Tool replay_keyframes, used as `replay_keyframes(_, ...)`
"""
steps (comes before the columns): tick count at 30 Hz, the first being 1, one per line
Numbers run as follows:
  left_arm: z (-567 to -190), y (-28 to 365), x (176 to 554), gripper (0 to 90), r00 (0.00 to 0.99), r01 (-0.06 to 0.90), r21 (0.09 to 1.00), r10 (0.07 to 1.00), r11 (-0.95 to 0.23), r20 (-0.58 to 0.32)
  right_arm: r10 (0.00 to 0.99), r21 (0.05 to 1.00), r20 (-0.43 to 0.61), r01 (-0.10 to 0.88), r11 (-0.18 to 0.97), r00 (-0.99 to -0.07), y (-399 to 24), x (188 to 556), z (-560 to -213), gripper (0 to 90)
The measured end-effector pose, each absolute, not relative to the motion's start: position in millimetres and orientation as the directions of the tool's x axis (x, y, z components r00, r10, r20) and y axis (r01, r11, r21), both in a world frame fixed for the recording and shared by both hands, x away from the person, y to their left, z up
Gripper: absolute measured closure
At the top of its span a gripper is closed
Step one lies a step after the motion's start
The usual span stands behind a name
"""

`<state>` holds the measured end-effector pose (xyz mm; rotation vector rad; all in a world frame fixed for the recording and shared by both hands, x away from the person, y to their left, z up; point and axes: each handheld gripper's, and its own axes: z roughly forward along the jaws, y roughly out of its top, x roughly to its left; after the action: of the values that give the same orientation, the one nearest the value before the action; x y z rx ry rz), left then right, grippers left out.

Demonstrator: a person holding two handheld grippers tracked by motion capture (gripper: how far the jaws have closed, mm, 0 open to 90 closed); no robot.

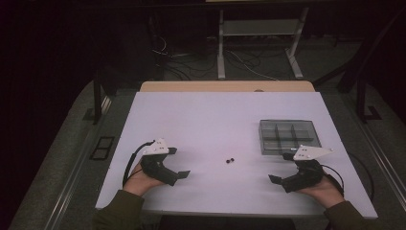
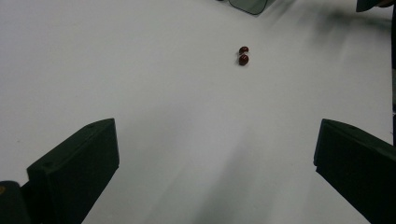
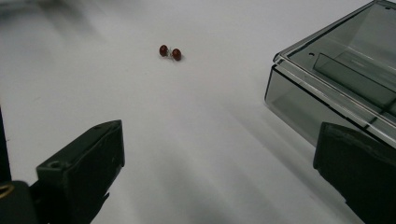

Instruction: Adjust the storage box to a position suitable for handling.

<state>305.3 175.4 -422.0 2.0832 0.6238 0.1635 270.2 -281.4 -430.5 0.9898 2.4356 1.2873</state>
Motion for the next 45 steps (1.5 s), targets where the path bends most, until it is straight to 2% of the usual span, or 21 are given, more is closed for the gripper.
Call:
replay_keyframes(32,-422,171,308,0.0,0.869,0.373,0.819,0.475,-0.436,-0.142,0.695,0.810,0.128,0.479,0.338,-0.707,-304,279,-411,1.7)
replay_keyframes(45,-422,171,308,0.0,0.867,0.371,0.820,0.478,-0.435,-0.139,0.716,0.814,0.126,0.484,0.321,-0.687,-315,294,-404,1.7)
